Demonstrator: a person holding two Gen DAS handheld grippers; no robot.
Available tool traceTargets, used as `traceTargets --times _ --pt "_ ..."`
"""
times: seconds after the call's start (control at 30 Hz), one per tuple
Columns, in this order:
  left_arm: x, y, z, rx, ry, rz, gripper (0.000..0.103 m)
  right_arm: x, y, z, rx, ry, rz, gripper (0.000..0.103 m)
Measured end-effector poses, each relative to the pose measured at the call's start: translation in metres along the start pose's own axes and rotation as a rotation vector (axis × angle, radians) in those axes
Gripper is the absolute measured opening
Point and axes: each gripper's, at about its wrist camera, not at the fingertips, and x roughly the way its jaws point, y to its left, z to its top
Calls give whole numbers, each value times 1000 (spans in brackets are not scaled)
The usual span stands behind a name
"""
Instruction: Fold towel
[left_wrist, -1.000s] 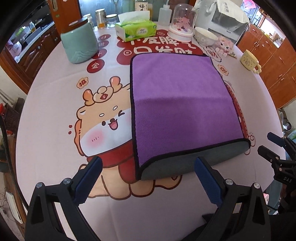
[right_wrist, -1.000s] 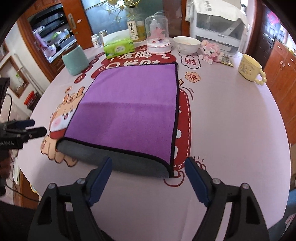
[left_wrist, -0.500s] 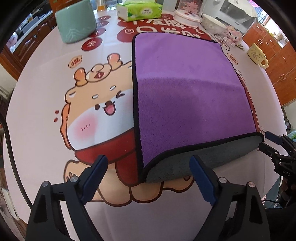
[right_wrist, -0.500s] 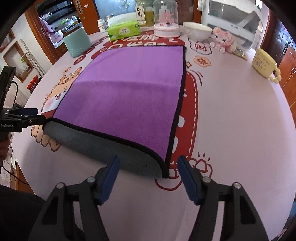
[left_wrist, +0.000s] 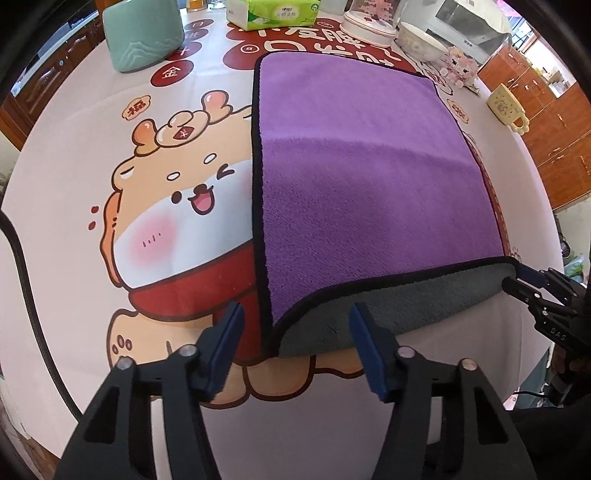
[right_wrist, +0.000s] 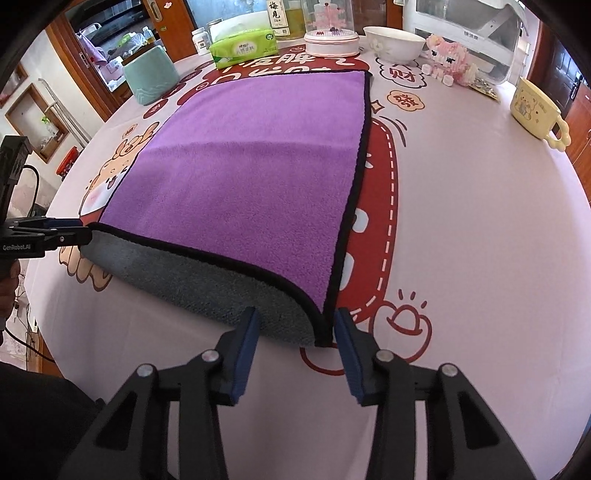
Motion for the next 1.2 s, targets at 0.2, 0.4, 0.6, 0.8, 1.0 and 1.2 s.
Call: traceTargets --times 0.2,0.4,0.6,0.8,1.0,1.2 --pt "0 1 -3 5 17 -12 48 0 1 0 -6 -3 -6 36" --pt "-1 1 -5 5 17 -21 34 0 1 0 -7 -5 -18 30" --pt "-3 7 -5 -15 13 3 11 -1 1 -1 -4 -5 -29 26" --pt "-2 11 -5 -25 8 7 7 -2 1 0 -4 -12 -42 20" --pt "-3 6 -2 -5 -17 18 4 -3 0 0 -6 -15 -56 12" --pt "-10 11 -7 -2 -34 16 4 -3 0 0 -12 -16 -61 7"
